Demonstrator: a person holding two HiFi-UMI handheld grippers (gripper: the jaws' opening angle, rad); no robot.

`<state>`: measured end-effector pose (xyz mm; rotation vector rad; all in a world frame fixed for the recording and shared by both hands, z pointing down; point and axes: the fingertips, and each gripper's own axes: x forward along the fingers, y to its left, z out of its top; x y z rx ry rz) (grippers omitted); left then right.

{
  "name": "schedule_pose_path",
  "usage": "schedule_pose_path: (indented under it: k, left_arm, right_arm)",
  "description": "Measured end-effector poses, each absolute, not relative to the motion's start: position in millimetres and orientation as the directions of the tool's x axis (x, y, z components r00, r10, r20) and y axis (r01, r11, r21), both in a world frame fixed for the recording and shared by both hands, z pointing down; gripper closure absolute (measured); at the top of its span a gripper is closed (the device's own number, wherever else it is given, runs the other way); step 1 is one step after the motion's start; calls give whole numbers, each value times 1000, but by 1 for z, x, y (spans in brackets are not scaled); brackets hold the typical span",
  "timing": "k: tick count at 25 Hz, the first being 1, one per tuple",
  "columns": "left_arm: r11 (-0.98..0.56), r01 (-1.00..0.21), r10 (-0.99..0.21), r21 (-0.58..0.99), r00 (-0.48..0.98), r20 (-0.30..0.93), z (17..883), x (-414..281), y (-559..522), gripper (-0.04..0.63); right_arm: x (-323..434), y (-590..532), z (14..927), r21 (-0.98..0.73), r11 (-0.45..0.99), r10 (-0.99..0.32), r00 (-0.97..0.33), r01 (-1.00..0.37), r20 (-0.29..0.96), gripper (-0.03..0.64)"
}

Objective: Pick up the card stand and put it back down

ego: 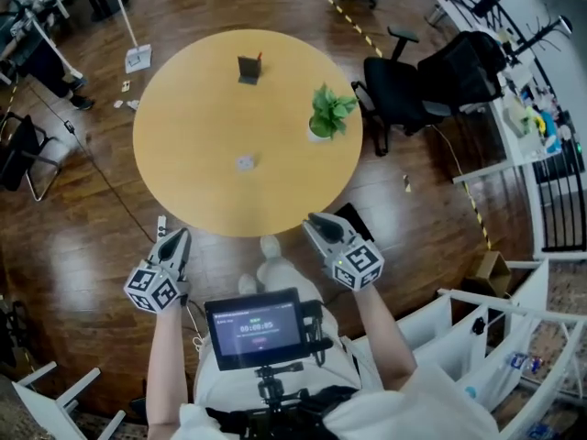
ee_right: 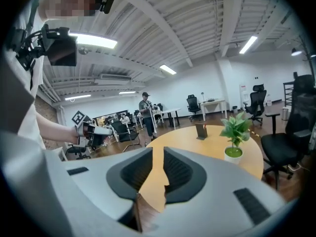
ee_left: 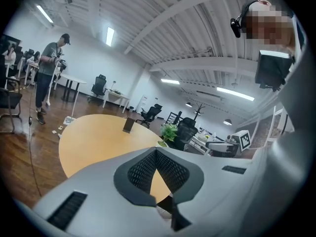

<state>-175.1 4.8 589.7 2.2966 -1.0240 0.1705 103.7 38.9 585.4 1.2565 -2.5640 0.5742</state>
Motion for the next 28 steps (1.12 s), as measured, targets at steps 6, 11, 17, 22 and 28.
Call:
schedule_pose_path:
  k: [6, 11, 17, 22, 28]
  left_arm:
    - [-481, -736, -648, 476, 664, 373, 591, -148, -46, 601]
    - [-464, -758, -656, 459, 642, 397, 593, -130, -74, 601]
    - [-447, -774, -669, 448, 622, 407, 591, -126, -107, 601]
    - [-462, -765, -651, 450, 636, 414, 600, -133, -133, 601]
    - [-491, -754, -613, 436, 655, 442, 617, -144, -160, 601]
  right_arm:
    - [122, -26, 595, -248, 599, -661, -644, -762, 386, 540]
    - [124, -66, 610, -268, 644, -606, -692, -716, 393, 540]
    - [109, -107, 636, -261, 708, -519, -734, -656, 438, 540]
    - [90, -132, 664, -251, 726, -474, -731, -640, 491, 540]
    - [72, -161, 702, -259, 730, -433, -721, -632, 541, 540]
